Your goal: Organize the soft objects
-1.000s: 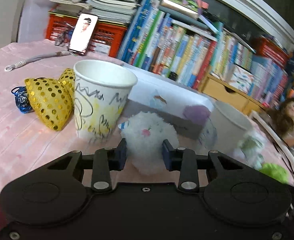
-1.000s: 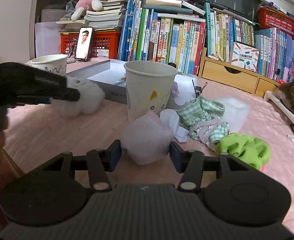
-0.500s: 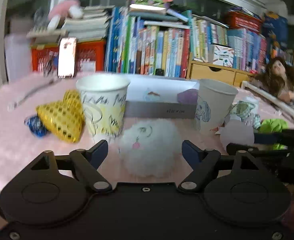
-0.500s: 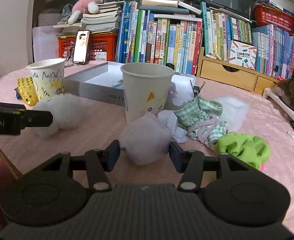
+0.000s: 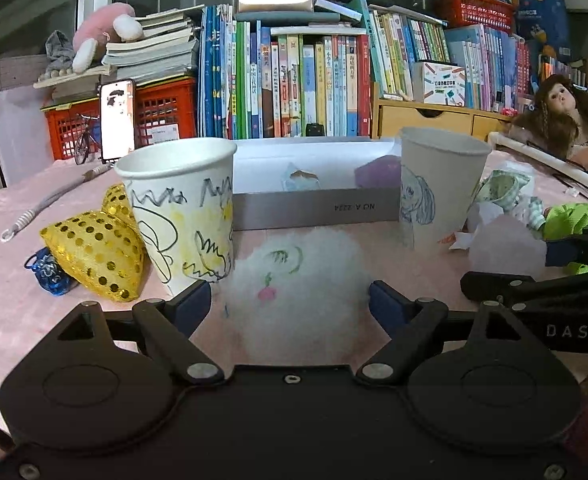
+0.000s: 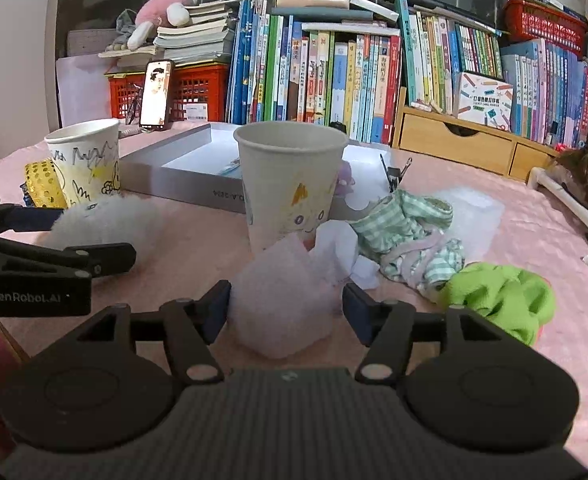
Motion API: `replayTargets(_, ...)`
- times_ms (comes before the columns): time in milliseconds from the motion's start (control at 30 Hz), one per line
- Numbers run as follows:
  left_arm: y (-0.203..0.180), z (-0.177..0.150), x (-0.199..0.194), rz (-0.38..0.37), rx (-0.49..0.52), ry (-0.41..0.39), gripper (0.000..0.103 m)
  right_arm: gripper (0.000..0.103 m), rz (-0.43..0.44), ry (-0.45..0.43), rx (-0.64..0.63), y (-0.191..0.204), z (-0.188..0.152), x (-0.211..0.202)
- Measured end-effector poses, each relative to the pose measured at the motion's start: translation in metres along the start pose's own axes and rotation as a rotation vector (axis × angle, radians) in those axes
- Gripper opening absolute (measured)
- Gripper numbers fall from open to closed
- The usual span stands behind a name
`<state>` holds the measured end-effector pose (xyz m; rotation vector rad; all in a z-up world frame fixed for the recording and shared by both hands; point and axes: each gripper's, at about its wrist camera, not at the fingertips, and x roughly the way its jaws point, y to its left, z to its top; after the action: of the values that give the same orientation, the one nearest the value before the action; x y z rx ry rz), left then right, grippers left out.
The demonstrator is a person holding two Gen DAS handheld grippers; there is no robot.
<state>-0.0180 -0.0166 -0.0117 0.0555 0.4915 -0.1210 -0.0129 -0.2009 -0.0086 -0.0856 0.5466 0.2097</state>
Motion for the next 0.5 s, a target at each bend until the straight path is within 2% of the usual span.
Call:
replayTargets(200, -0.0043, -0.0014, 0.0061, -0.005, 0.01, 0.01, 0.084, 0.074, 0.007, 0.013, 0.025, -0.0011, -0.0015, 0.0049)
replayTargets(233, -0.0053, -0.0022, 0.0078, -0.012, 0.013, 0.019, 0.081, 0.073, 0.007, 0.014, 0.024, -0.0006, -0.0018, 0.0051)
replayTargets(333, -0.0052, -0.0045, 0.0091, -0.027, 0.0, 0.025, 0.07, 0.063, 0.009, 0.014, 0.016, 0.0013, -0.0016, 0.0046)
replayTargets(500, -0.0013, 0.0009, 0.0043, -0.046, -0.029, 0.03, 0.065, 0.059, 0.022, 0.005, 0.02, 0.0035, 0.0, 0.0007)
